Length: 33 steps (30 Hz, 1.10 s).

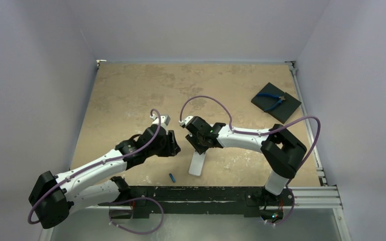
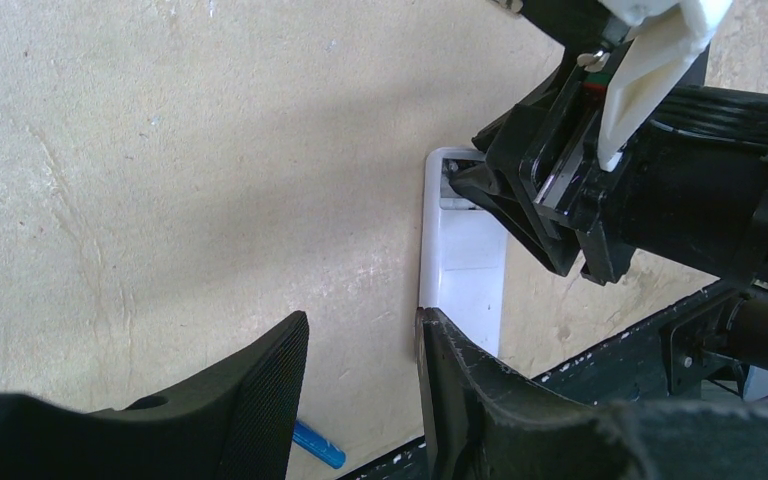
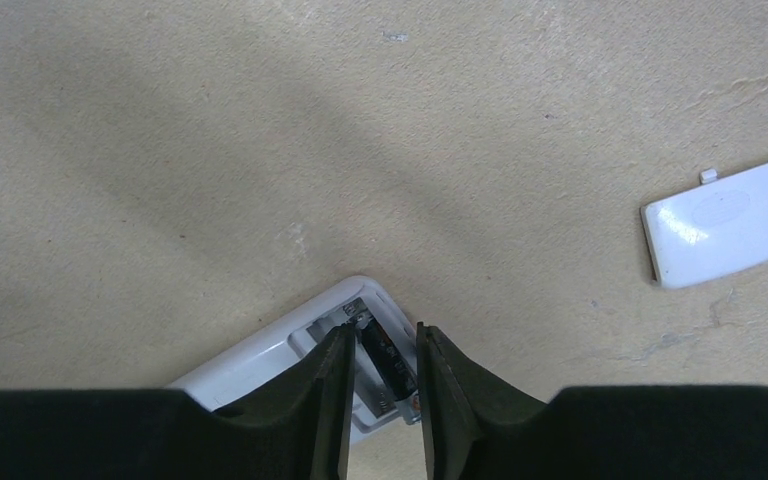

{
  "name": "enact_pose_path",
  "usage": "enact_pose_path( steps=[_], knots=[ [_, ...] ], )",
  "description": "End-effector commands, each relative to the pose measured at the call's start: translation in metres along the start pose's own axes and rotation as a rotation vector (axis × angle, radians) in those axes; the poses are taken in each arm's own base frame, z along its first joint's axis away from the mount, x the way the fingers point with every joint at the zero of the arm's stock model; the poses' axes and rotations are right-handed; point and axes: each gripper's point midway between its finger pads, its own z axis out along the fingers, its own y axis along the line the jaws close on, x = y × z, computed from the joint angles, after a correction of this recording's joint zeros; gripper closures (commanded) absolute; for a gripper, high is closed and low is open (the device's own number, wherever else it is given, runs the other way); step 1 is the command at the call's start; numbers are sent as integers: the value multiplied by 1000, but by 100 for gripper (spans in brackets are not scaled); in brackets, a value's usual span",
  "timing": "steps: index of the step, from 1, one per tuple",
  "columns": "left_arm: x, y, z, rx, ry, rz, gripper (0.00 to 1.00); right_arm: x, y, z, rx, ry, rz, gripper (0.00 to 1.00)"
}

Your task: Load the batteries into the remote control

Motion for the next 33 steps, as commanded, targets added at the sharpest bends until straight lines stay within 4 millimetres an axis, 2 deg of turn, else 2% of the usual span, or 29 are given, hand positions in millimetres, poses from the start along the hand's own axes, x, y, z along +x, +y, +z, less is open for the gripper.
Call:
enact_pose_path(
  steps=[1, 4, 9, 11, 23, 33],
  knots=[
    [-7, -5, 0, 13, -24, 19, 56, -9, 1, -3, -10, -29, 9, 66],
    [-8, -6, 0, 14, -25, 18, 56, -10, 0, -5, -9, -35, 10, 69],
    [-8, -6, 0, 12, -26, 18, 56, -11, 1, -8, -13, -40, 9, 80],
    [-8, -6, 0, 12, -24, 18, 56, -12, 1, -8, -14, -41, 10, 82],
    [-9, -6, 0, 13, -27, 17, 56, -12, 1, -8, -11, -44, 16, 76],
    [-7, -5, 0, 15, -24, 15, 56, -22, 0, -15, -8, -76, 34, 68]
  ],
)
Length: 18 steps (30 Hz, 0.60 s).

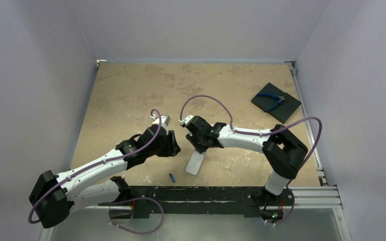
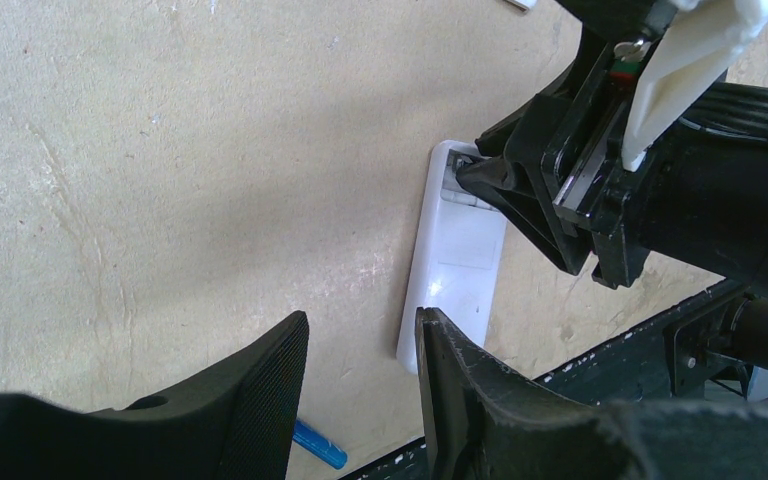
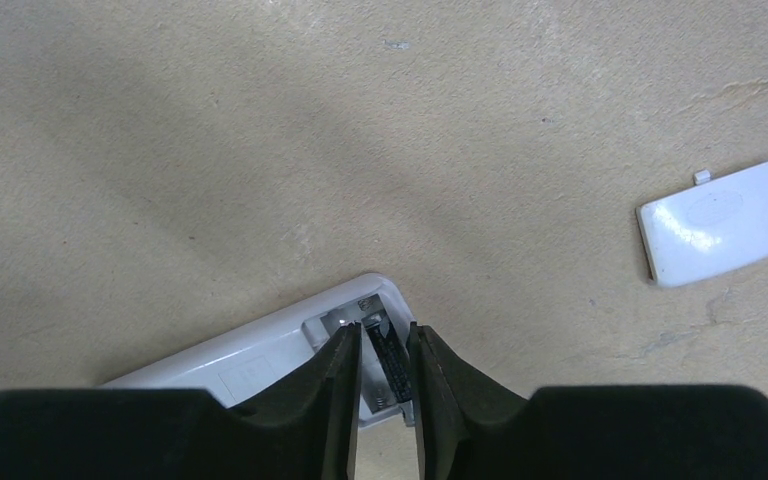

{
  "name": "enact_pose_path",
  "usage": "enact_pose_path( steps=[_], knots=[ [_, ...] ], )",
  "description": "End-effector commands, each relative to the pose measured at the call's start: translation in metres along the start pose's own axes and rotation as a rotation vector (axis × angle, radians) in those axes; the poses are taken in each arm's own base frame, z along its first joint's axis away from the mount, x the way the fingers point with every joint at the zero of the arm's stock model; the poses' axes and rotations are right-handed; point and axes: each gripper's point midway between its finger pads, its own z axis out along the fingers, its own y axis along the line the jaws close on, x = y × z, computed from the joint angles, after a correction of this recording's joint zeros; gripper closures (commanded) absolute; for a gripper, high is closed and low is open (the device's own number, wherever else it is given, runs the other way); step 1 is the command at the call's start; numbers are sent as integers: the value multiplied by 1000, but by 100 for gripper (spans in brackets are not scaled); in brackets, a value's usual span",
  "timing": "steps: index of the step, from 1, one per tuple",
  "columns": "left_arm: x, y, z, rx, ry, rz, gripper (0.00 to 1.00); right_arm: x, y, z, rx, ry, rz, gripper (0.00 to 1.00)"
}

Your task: Load the batteries into the remote control

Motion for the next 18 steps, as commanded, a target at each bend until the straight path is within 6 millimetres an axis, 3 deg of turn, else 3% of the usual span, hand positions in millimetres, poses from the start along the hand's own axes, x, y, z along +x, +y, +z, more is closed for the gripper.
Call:
enact_pose_path(
  steps=[1, 12, 18],
  knots=[
    [-8, -7, -2, 22, -30, 13, 56, -20, 0, -13, -3, -66, 26, 68],
    [-9, -9, 6, 28, -30, 19, 56, -37, -2, -41, -3, -160, 113, 55],
    [-12, -14, 12, 33, -29, 29, 56, -35, -6, -56, 5, -195, 176, 54]
  ],
)
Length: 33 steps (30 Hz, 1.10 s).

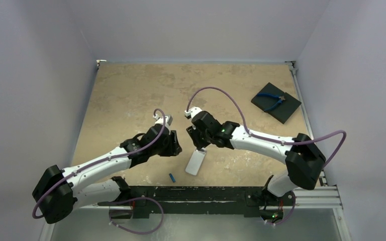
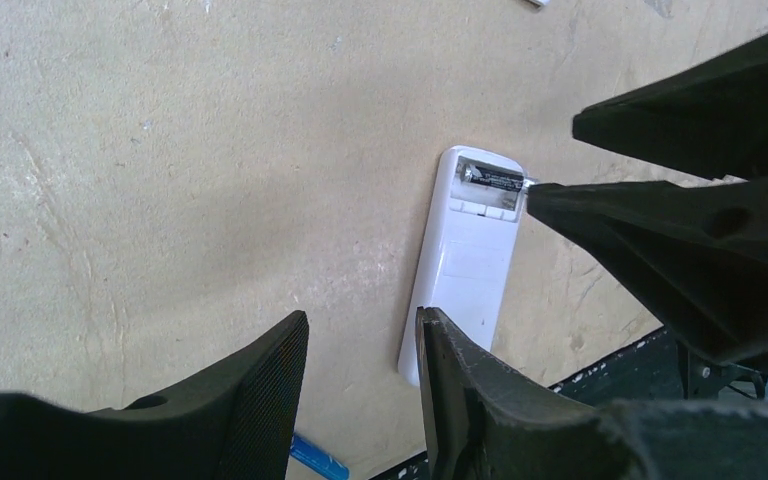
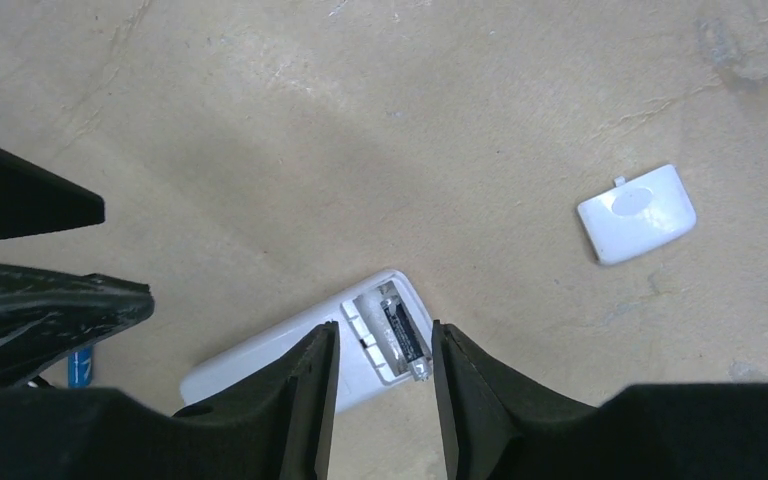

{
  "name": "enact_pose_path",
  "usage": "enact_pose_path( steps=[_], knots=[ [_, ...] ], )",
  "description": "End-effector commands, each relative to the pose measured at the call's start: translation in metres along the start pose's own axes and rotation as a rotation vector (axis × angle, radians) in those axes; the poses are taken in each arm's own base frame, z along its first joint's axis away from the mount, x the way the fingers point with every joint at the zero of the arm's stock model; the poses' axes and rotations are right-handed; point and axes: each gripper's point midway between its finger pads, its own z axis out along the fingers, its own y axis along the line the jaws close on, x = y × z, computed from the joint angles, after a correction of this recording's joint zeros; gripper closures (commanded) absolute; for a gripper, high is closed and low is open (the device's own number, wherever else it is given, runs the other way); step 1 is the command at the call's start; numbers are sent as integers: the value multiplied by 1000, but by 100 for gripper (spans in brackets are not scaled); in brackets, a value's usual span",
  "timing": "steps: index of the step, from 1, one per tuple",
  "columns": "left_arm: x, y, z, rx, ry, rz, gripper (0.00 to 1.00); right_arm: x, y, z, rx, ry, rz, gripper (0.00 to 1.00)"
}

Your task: Load the batteries into the remote control

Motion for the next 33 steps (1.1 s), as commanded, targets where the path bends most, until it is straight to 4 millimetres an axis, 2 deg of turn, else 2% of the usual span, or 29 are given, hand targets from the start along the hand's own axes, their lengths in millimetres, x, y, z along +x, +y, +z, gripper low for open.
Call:
enact_pose_path(
  steps=[1, 16, 24, 33],
  knots=[
    [-16, -16, 3, 44, -42, 25, 56, -3, -6, -11, 26, -46, 79, 54],
    [-19, -38, 42, 107, -16, 50, 56, 12, -13, -26, 27, -144, 312, 55],
    [-24, -52, 63, 166, -15, 49, 58, 24, -18, -19, 68, -144, 449, 60],
    [-23, -53, 77, 198, -2, 36, 63, 29, -18, -11, 69, -165, 560, 64]
  ],
)
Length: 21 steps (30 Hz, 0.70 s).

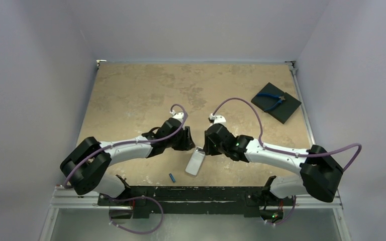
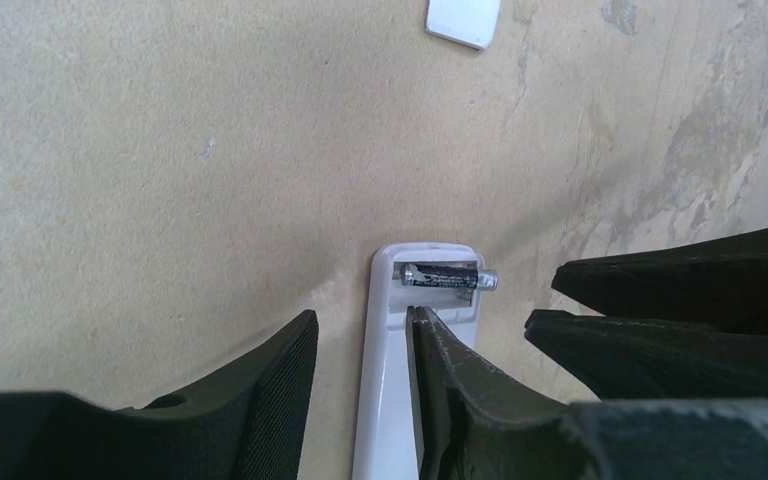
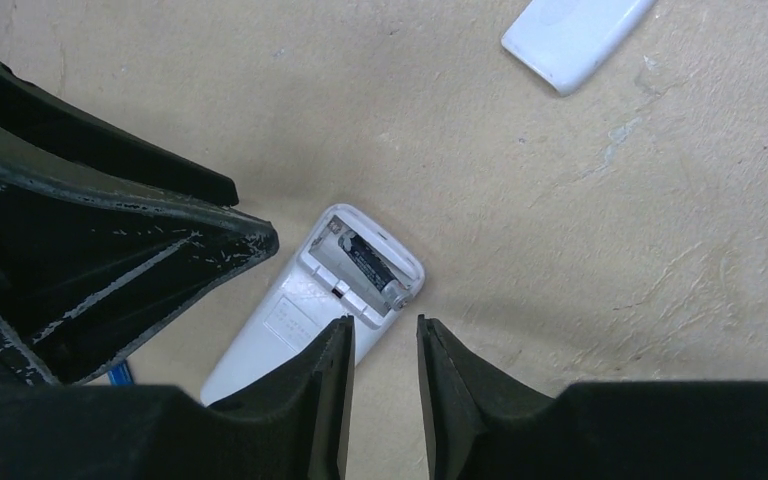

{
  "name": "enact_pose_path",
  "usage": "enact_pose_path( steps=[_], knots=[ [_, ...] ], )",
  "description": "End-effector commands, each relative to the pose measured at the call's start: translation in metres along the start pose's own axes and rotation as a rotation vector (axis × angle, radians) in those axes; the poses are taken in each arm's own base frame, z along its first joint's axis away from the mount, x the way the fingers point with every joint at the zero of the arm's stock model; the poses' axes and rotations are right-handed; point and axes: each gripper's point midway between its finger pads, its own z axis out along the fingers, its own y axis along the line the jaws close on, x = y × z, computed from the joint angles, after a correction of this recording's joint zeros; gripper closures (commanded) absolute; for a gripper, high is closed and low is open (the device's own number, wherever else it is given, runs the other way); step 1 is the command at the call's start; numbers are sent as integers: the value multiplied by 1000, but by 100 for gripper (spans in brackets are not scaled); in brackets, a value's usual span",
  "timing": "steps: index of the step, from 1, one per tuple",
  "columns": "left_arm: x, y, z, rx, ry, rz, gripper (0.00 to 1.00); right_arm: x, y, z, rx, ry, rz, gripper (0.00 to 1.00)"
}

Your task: Load the batteries into the remote control

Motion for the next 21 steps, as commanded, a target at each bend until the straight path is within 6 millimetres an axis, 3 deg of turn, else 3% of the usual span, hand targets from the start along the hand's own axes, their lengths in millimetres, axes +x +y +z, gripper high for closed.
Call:
enact_pose_path(
  steps=[1, 10, 21],
  knots=[
    [-23, -23, 5, 96, -57, 4, 64, -13, 4, 3, -1, -63, 108, 65],
    [-19, -23, 15, 130, -38, -12, 67, -8, -3, 10, 46, -61, 163, 74],
    [-15, -19, 20, 132, -27, -18, 68, -4, -4, 17, 64, -47, 178, 77]
  ],
)
